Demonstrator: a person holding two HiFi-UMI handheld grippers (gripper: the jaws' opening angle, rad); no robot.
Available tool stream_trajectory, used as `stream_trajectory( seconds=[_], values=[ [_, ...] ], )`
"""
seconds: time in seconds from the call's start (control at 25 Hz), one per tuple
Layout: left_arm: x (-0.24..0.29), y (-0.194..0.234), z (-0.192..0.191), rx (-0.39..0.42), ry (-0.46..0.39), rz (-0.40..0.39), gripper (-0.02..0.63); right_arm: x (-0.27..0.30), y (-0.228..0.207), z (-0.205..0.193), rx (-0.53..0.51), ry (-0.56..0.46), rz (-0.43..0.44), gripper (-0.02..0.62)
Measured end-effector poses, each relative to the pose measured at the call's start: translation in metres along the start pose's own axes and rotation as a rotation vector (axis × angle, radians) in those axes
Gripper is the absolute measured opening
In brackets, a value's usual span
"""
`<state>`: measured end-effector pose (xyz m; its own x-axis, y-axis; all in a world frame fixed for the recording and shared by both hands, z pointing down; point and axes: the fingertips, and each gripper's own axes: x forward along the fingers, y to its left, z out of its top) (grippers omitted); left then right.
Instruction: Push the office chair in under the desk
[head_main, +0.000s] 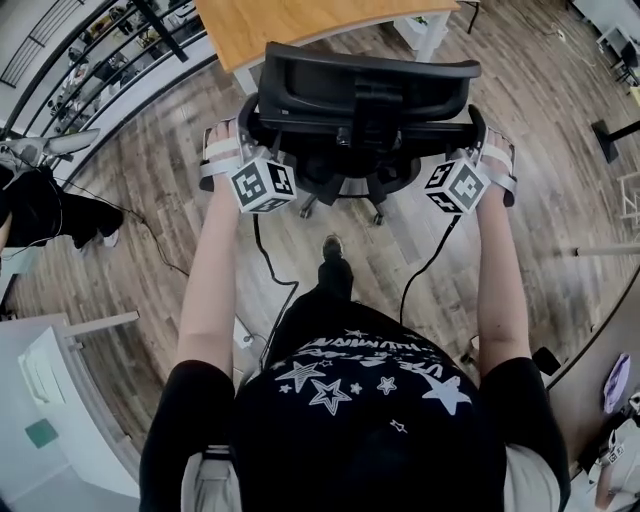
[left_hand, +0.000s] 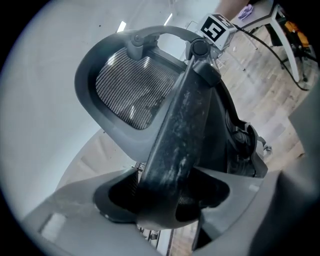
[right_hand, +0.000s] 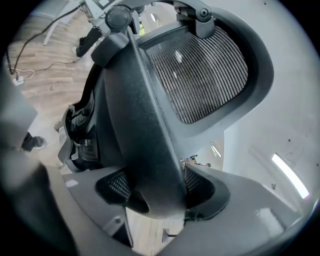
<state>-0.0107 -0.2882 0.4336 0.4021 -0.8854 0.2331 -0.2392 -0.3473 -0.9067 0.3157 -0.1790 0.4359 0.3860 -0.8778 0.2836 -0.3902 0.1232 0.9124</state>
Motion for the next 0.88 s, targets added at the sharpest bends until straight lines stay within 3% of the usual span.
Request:
stream_trajectory(
  seconds=[0.4, 0.68, 0.88],
  values=[
    [0.058, 0.018, 0.014, 0.01, -0.024, 0.035, 0.313, 0.073, -0.028, 0.006, 0.002, -0.012, -0.001, 0.302],
    [0.127, 0.035, 0.018, 0.008, -0.023, 0.021, 0.314, 0.146, -0.05, 0.015, 0.005, 0.008, 0.023, 0.304],
    [0.138, 0.039, 0.019, 0.019, -0.039, 0.031, 0.313, 0.159, -0.053, 0.018, 0.008, -0.013, 0.005, 0.305]
  ],
)
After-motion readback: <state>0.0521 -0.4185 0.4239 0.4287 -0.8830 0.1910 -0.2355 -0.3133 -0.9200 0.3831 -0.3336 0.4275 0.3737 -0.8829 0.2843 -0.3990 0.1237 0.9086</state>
